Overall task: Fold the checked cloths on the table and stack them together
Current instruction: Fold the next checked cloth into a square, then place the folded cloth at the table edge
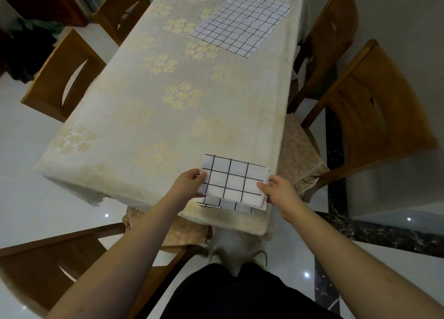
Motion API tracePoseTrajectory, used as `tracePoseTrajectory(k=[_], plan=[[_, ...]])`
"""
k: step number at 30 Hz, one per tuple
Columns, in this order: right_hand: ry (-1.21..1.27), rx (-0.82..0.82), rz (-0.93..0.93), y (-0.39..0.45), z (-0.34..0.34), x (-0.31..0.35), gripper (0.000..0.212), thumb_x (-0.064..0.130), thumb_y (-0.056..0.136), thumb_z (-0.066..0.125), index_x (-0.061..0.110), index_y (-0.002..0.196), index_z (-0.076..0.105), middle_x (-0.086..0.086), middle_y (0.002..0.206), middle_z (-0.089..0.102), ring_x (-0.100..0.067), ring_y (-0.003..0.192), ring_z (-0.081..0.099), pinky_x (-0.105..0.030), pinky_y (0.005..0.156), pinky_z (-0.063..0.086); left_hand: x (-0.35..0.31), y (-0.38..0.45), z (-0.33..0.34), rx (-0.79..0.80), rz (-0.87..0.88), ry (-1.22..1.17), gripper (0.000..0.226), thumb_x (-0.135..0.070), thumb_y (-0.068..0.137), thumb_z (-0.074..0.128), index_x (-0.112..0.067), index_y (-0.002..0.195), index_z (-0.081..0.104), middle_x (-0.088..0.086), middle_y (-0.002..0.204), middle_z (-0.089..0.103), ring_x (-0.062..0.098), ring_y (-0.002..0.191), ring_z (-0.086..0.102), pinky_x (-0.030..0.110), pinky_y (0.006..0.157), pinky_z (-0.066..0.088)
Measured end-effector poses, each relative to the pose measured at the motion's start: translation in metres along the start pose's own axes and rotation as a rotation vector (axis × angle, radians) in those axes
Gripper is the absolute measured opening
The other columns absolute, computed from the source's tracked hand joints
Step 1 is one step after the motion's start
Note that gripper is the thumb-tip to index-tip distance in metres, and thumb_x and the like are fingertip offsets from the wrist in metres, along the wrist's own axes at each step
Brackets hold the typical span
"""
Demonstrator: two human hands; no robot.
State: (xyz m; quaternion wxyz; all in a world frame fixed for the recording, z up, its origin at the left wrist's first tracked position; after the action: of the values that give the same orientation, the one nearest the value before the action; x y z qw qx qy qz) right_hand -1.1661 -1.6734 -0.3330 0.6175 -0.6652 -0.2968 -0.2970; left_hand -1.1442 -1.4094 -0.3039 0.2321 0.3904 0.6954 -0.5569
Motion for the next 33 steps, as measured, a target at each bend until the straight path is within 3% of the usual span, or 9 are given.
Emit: tracePoseTrajectory(k=[2,7,12,17,22,24,27,30,33], plan=[[-0.037,-0.058,0.0,0.001,0.001,-0.008,0.023,0.014,0.088,0.07,0.006,0.108,0.063,-0.015,0.105,0.07,-0.03,0.095,0.068,-0.049,0.089,0.055,0.012,0.006,-0.003,-0.062,0.002,0.1,0.025,-0.027,0.098,0.056,-0.004,0.1,0.065,0.016,0.093,0.069,0.028,0.085,0.068,0.032,0.069,0.061],[-0.255,-0.188,-0.078,0.005,0.009,-0.016,0.014,0.023,0.084,0.074,0.017,0.087,0.062,-0.016,0.094,0.071,-0.032,0.088,0.067,-0.051,0.083,0.054,0.034,0.024,-0.015,-0.162,0.03,0.313,0.023,-0.034,0.092,0.065,-0.013,0.102,0.065,0.002,0.085,0.068,0.02,0.072,0.064,0.037,0.072,0.058],[-0.324,-0.277,-0.108,0.007,0.019,-0.021,0.016,0.023,0.086,0.072,0.014,0.095,0.064,-0.014,0.092,0.07,-0.028,0.085,0.066,-0.045,0.08,0.056,0.04,0.031,-0.017,-0.179,0.105,0.399,0.023,-0.032,0.092,0.065,-0.015,0.107,0.063,-0.008,0.08,0.062,0.01,0.071,0.058,0.025,0.066,0.045],[-0.361,-0.307,-0.132,0.004,0.024,-0.024,0.022,0.021,0.087,0.071,0.006,0.102,0.062,-0.02,0.093,0.066,-0.033,0.086,0.064,-0.042,0.076,0.052,0.043,0.031,-0.015,-0.193,0.145,0.392,0.027,-0.031,0.091,0.068,-0.015,0.112,0.061,-0.005,0.081,0.063,0.007,0.07,0.059,0.017,0.059,0.043],[-0.412,-0.311,-0.154,0.005,0.025,-0.029,0.033,0.023,0.087,0.07,0.014,0.117,0.059,0.004,0.087,0.064,-0.019,0.083,0.064,-0.029,0.068,0.048,0.05,0.029,-0.012,-0.169,0.168,0.443,0.04,-0.033,0.089,0.069,-0.018,0.124,0.053,-0.006,0.084,0.061,0.01,0.073,0.06,0.022,0.067,0.047],[-0.439,-0.323,-0.155,0.004,0.024,-0.029,0.041,0.026,0.087,0.07,0.017,0.123,0.055,0.006,0.09,0.061,-0.015,0.081,0.061,-0.029,0.067,0.047,0.052,0.029,-0.012,-0.166,0.181,0.465,0.042,-0.034,0.089,0.069,-0.018,0.124,0.053,-0.007,0.085,0.061,0.01,0.075,0.06,0.024,0.069,0.047],[-0.544,-0.422,-0.182,-0.002,0.023,-0.027,0.051,0.034,0.087,0.069,0.018,0.131,0.049,-0.003,0.107,0.057,-0.019,0.09,0.058,-0.033,0.074,0.049,0.047,0.027,-0.014,-0.26,0.302,0.481,0.04,-0.034,0.091,0.065,-0.016,0.126,0.054,0.0,0.1,0.059,0.017,0.087,0.061,0.032,0.074,0.052],[-0.8,-0.521,-0.332,-0.012,0.032,-0.016,0.05,0.036,0.091,0.061,0.018,0.134,0.048,-0.008,0.125,0.053,-0.026,0.112,0.051,-0.041,0.093,0.043,0.028,0.018,-0.003,-0.353,0.619,0.653,0.035,-0.022,0.094,0.058,-0.011,0.127,0.056,0.01,0.119,0.06,0.027,0.105,0.059,0.041,0.088,0.05],[-0.917,-0.449,-0.508,-0.011,0.059,-0.006,0.045,0.028,0.097,0.049,0.016,0.14,0.045,-0.006,0.138,0.051,-0.026,0.128,0.044,-0.042,0.108,0.034,0.026,0.017,0.027,-0.232,0.819,0.953,0.048,-0.033,0.099,0.038,-0.009,0.14,0.047,0.012,0.144,0.05,0.029,0.134,0.046,0.043,0.109,0.036]])
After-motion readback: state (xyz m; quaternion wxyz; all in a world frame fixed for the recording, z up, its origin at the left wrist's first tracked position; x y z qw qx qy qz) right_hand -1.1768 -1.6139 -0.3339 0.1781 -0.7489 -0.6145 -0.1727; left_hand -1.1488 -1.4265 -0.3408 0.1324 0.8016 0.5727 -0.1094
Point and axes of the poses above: each hand's wrist, its own y-axis towards the middle knuckle, its own z-axis out of the palm, x = y × z, the point moved 7 cm from there along y, towards the middle knuckle
